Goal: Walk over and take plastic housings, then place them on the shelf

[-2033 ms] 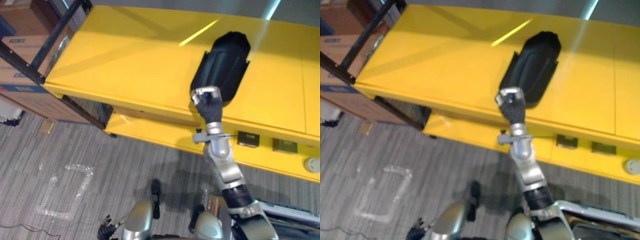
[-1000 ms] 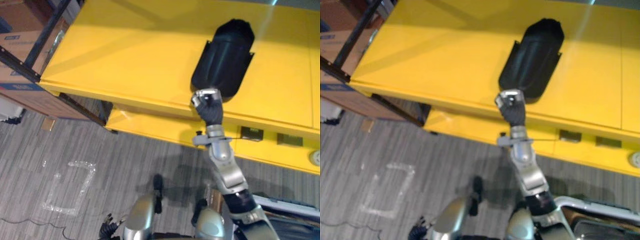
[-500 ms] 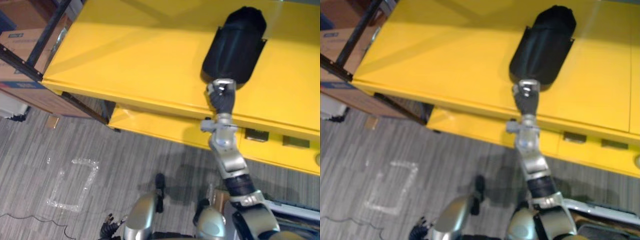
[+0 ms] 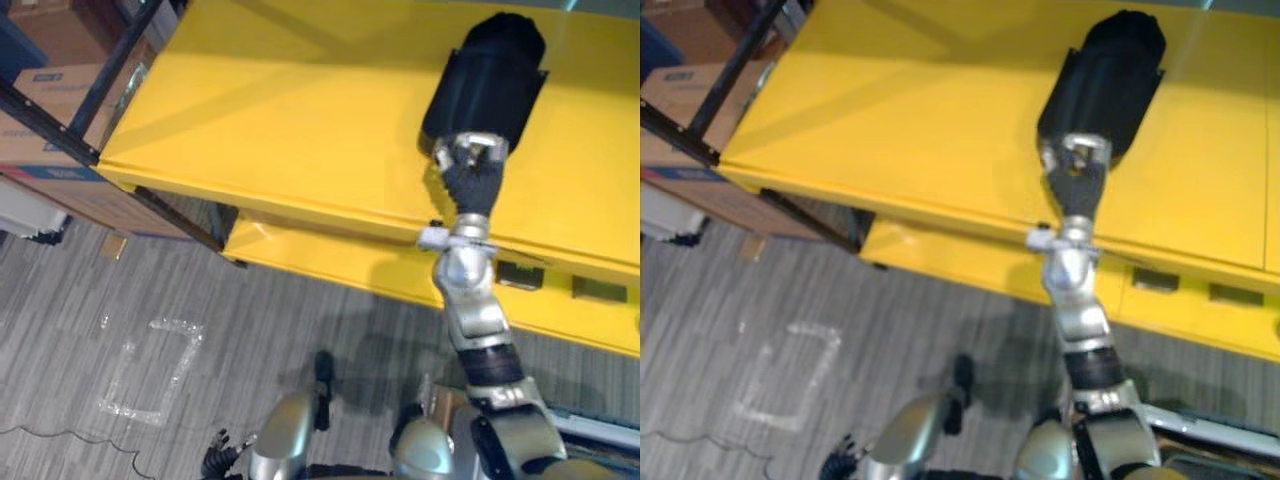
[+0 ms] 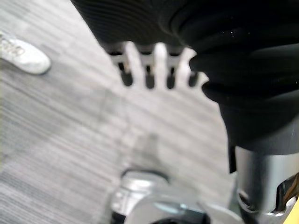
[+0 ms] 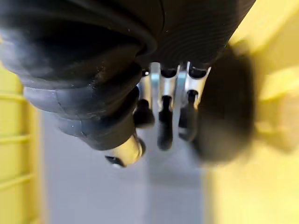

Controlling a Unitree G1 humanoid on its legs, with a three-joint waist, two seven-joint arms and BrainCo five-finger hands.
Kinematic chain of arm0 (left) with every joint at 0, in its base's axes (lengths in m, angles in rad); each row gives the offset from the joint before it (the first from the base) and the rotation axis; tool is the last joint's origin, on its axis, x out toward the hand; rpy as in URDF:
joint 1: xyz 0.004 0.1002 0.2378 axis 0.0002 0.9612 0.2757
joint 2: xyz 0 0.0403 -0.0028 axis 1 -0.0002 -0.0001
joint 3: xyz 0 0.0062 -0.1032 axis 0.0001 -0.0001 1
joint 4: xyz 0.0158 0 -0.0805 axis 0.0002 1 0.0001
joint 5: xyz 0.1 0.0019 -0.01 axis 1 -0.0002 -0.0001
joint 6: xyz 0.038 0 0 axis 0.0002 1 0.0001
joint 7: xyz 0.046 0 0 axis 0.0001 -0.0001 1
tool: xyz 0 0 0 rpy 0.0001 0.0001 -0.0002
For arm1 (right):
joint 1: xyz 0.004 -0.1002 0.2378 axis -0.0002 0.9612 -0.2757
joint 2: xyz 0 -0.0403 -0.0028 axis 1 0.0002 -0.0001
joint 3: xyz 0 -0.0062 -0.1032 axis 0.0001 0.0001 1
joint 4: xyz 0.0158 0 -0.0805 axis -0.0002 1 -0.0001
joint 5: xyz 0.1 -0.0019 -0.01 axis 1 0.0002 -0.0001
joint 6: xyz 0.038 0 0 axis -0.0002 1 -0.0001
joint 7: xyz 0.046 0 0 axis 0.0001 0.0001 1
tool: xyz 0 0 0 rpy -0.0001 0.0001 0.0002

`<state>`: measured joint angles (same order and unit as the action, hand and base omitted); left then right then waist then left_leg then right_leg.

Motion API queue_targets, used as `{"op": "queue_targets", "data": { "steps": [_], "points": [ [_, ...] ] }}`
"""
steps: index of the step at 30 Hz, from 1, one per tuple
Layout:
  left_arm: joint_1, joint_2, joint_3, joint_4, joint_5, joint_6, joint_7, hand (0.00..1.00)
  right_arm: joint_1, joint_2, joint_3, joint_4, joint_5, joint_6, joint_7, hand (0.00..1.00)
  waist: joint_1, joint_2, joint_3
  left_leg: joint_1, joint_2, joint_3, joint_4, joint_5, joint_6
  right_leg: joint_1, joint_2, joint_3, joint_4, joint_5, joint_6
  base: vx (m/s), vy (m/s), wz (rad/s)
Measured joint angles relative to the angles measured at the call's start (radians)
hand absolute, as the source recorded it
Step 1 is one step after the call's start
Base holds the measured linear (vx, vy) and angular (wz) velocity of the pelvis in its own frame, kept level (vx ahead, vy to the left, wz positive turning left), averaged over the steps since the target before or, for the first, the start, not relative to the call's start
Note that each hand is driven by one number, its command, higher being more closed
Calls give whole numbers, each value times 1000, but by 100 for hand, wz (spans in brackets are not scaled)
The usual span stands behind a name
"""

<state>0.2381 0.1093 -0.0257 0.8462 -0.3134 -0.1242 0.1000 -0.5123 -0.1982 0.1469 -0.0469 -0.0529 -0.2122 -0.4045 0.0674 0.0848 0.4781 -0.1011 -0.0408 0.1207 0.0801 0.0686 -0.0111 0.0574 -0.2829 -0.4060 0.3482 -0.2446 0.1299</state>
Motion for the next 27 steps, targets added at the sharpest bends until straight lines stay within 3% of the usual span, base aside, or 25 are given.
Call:
{"op": "queue_targets", "data": {
  "steps": [4, 7, 13, 19, 27],
  "points": [
    [0, 0, 0, -1, 0, -7, 0, 0, -18, 20, 111, -106, 9, -49, 120, 0, 5, -3, -1, 10, 2, 0, -4, 0, 0, 19, 7, -6, -20, 3, 1, 39, -24, 1],
    [0, 0, 1, 1, 0, -9, 0, 0, -26, 41, 151, -107, 44, -34, 166, 0, 16, -4, -2, 12, 5, -4, -4, 0, 0, 37, 18, -13, -45, 14, -1, 11, -10, 3],
    [0, 1, 1, 21, -4, -8, 5, 0, -69, 74, 211, -34, 118, 147, 183, 0, 29, -12, -7, 9, 10, -4, -5, -1, -1, 49, 30, -17, -80, 36, 1, -19, 8, 1],
    [0, 3, 0, 20, -3, 0, 7, 0, -135, 142, 228, 263, 121, 256, 117, 0, 52, -29, -19, -8, 10, -26, 0, 2, -2, 53, 42, -38, -96, 46, -2, -17, -3, 10],
    [1, 7, -29, 25, -2, 22, 9, 0, -260, 173, 118, 474, 160, 265, -52, 0, 60, -28, -19, -8, 10, -40, 18, 3, -1, 68, 44, -55, -89, 44, -5, -30, 1, 5]
  ]
}}
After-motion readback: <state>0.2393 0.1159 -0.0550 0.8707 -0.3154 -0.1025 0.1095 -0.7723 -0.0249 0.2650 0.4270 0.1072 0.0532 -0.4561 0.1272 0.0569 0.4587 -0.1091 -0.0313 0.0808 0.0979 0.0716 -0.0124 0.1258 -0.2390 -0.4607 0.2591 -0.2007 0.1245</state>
